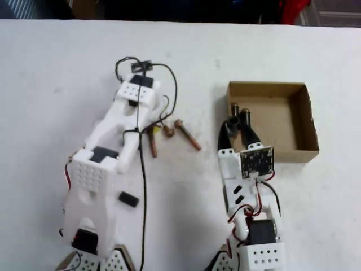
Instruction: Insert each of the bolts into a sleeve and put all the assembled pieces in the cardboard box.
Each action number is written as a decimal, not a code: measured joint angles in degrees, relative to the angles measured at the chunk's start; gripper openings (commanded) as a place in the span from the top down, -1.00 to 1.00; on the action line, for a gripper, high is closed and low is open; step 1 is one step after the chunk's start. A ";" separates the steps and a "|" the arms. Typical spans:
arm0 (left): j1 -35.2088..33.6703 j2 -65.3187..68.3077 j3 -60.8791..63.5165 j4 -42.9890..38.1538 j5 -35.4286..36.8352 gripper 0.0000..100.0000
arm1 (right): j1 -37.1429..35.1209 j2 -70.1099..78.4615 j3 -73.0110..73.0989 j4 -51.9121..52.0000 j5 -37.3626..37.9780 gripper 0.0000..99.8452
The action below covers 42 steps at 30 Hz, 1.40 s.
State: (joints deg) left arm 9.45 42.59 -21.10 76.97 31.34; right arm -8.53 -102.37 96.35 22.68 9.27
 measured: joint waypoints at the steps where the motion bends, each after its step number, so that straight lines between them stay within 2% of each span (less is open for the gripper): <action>1: 0.00 0.00 0.00 0.00 0.00 0.85 | 0.00 0.00 0.00 0.00 0.00 0.97; 7: 0.70 0.26 -3.87 4.13 -0.79 0.86 | -0.09 0.00 0.00 1.67 0.00 0.97; 12: 0.62 0.35 -11.34 13.19 -10.73 0.86 | -2.20 0.00 0.00 1.93 0.00 0.97; 19: 0.62 -2.29 -18.29 22.59 -13.54 0.95 | -8.44 0.00 0.00 2.20 0.00 0.97; 24: 1.14 -6.95 -18.99 24.00 -13.63 0.96 | -12.57 0.00 0.00 2.20 0.00 0.97; 29: 1.58 -13.71 -18.99 24.53 -13.63 0.96 | -13.10 0.00 0.00 2.20 0.00 0.97; 34: 1.58 -20.66 -18.20 24.53 -18.02 0.96 | -17.49 0.00 0.00 2.20 0.00 0.97; 42: 1.58 -33.58 -2.02 23.74 -19.34 0.96 | -22.86 0.00 0.00 2.20 0.00 0.97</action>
State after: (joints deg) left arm 11.03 9.01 -23.12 100.70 12.00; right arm -31.38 -102.37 96.35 24.88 9.27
